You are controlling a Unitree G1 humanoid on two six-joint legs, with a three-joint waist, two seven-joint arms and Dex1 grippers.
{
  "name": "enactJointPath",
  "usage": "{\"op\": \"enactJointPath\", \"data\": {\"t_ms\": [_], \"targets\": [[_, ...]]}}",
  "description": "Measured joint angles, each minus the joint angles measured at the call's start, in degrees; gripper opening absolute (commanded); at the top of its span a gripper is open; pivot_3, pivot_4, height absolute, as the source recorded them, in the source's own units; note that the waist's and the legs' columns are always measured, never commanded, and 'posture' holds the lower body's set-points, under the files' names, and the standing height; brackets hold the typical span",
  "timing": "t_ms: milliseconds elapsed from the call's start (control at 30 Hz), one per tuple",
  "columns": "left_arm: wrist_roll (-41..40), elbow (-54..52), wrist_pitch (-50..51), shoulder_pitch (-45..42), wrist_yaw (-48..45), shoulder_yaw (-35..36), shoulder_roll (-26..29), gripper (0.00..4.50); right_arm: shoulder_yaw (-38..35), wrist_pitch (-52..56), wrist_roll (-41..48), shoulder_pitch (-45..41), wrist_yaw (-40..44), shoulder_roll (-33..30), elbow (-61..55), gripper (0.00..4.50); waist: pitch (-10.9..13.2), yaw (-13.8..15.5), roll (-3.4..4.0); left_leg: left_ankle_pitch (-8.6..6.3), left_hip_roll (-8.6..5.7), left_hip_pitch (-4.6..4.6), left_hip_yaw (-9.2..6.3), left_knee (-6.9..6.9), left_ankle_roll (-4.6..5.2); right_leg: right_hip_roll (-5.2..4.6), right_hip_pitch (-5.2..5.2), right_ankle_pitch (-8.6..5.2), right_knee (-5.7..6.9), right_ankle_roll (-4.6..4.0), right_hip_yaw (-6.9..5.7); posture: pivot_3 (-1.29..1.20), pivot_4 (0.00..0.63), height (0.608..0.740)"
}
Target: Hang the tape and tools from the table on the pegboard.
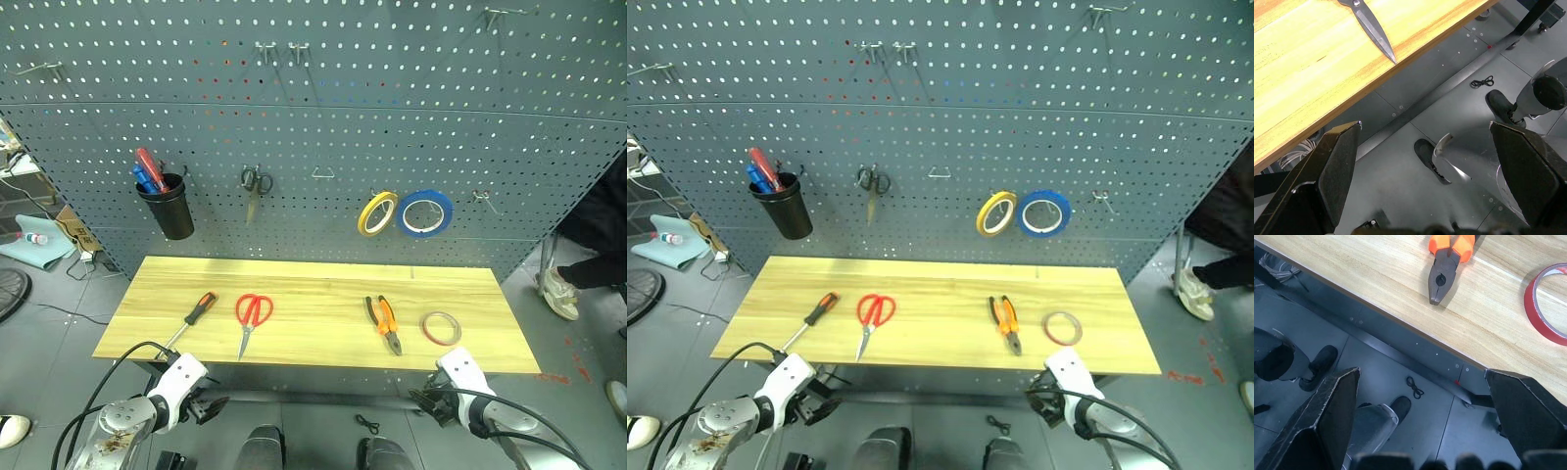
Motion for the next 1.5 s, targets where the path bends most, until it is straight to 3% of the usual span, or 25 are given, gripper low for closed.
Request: {"op": "enactJointPath", "data": {"t_ms": [300,467,633,767,1000,1100,1267,1500], "targets": [[-1.35,-2.67,0.96,1.63,-0.65,0.47,-0.05,4.47,-0.03,0.03,-0.07,0.57,0.22,-0.60,-0.93,4.50,0.19,0.00,-0.01,0.00,0.00,0.01,0.00,0.03,0.00,-0.01,-0.02,0.00,0.05,0.00,0.03,0.17,0.115,0.740],[-9.48,-15.03,7.16,2.04,-4.57,3.39,0.55,4.47,-0.37,0.80,-0.41,-0.21,1.93,-4.15,-3.73,4.50,1.81,-0.27,0.06,-0.01,0.06,-0.19,-0.01,0.40,-0.01,-0.01,-0.11,0.00,0.13,0.00,0.04,0.15,0.166,0.740],[-19.17,-28.80,15.95,-3.42,-7.45,4.55,2.48,4.47,-0.70,2.79,0.45,-4.66,6.27,-9.57,-6.33,4.50,4.49,-0.72,0.25,-0.01,0.05,-0.55,0.00,0.93,0.01,-0.02,-0.24,-0.01,0.13,0.00,0.19,0.11,0.240,0.740],[-27.50,-35.29,22.62,-14.32,-9.20,2.74,2.30,4.47,-0.85,5.00,1.40,-14.28,11.78,-15.59,-5.72,4.50,7.22,-0.83,-0.04,0.01,0.01,-0.66,0.04,1.02,0.03,0.03,-0.17,-0.01,0.27,0.00,0.40,0.08,0.303,0.740],[-33.87,-36.11,26.19,-26.93,-12.91,-3.65,-1.03,4.47,2.33,5.34,0.59,-30.23,19.76,-19.36,9.80,4.50,11.44,-1.25,-1.10,0.29,-0.32,-0.64,0.13,1.06,0.49,0.49,-0.50,-0.01,1.31,-0.01,1.63,0.06,0.389,0.740],[-33.57,-33.50,25.00,-30.52,-14.98,-7.13,-2.96,4.47,5.52,3.72,-0.90,-37.22,21.88,-18.43,19.32,4.50,12.93,-1.60,-1.16,0.39,-0.31,-1.07,0.10,0.97,0.70,0.96,-0.98,0.02,1.61,-0.02,2.27,0.06,0.406,0.740],[-29.35,-26.57,20.01,-32.31,-16.57,-9.70,-5.12,4.47,8.72,-0.92,-3.65,-46.17,23.02,-14.46,34.76,4.50,14.70,-2.44,-1.30,-0.04,-0.38,-1.08,0.07,0.97,1.27,1.40,-1.16,-0.40,2.22,0.46,3.02,0.08,0.426,0.740],[-28.80,-26.81,18.97,-31.19,-16.96,-9.96,-5.20,4.47,10.00,-5.56,-6.22,-53.09,23.54,-10.60,50.87,4.50,16.70,-2.57,-1.19,-0.12,-0.52,-1.09,0.07,0.98,1.38,1.37,-1.16,-0.42,2.26,0.83,3.16,0.10,0.437,0.740]]}}
